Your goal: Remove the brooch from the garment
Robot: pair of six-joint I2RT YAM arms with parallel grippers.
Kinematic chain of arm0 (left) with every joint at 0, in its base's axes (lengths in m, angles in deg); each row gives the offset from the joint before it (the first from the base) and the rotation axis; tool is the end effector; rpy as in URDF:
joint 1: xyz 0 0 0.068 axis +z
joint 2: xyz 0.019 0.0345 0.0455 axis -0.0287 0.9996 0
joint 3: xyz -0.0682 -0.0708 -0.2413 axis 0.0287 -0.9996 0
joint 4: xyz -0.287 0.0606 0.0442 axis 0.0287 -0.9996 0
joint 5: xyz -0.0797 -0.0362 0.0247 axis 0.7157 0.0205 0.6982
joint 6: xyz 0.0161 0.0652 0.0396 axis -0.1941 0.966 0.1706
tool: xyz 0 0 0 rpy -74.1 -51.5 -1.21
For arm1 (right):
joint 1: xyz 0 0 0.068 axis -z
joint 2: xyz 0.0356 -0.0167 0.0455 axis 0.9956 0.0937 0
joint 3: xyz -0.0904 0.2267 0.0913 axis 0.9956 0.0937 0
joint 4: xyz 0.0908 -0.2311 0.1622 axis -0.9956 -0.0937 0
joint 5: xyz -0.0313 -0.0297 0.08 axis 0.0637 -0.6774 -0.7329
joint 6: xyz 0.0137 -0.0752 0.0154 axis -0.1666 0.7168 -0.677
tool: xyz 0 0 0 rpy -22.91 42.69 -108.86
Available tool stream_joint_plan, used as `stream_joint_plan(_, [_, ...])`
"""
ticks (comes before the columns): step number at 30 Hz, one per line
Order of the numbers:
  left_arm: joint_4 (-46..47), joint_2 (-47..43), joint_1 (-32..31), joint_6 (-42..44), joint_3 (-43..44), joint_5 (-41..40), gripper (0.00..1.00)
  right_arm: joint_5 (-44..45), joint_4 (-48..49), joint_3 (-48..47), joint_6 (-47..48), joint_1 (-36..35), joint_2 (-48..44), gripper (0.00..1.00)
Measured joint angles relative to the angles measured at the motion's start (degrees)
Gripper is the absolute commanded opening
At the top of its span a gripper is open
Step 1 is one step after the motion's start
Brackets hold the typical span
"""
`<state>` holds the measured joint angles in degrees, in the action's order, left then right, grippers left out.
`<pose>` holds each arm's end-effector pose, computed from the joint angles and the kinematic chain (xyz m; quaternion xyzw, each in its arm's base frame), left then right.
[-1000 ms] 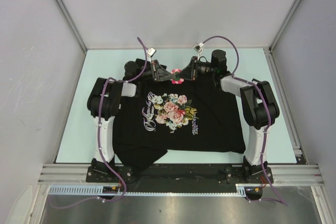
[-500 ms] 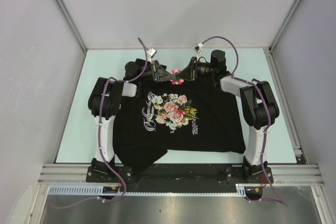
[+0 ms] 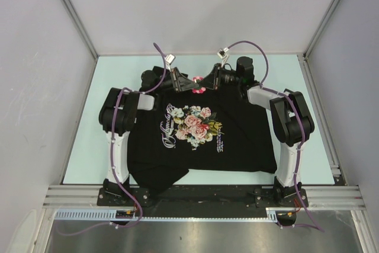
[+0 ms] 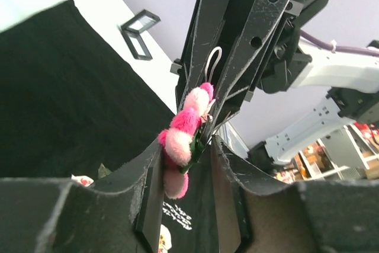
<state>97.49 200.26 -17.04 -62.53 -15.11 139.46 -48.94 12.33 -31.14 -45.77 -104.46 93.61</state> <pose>0.4433 -0.1837 0.1439 0.1391 0.6458 -0.6932 0.2881 0.4440 0.2178 0.1906 -0.2542 0.6871 0.5531 0.3967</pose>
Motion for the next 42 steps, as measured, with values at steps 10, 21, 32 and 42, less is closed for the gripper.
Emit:
stream_joint_plan(10, [-11.87, -6.78, -0.96, 12.24, -4.52, -7.85, 0.51, 4.31, -0.31, 0.04, -0.81, -0.92, 0.00, 0.00])
stream_joint_plan(21, [-22.91, -12.81, -2.23, 25.99, -5.92, -13.03, 0.49, 4.31, 5.99, 2.27, -7.41, -0.17, -0.07, 0.00])
stream_joint_plan(32, [-16.87, -12.76, -2.08, 22.34, -6.47, -12.44, 0.38, 2.45, 10.60, 2.64, -10.93, 0.35, -0.04, 0.00])
stream_joint_plan(42, [-3.91, -8.55, -0.90, 11.17, -7.13, -9.70, 0.28, 0.66, 11.21, 2.64, -10.82, 0.42, -0.04, 0.00])
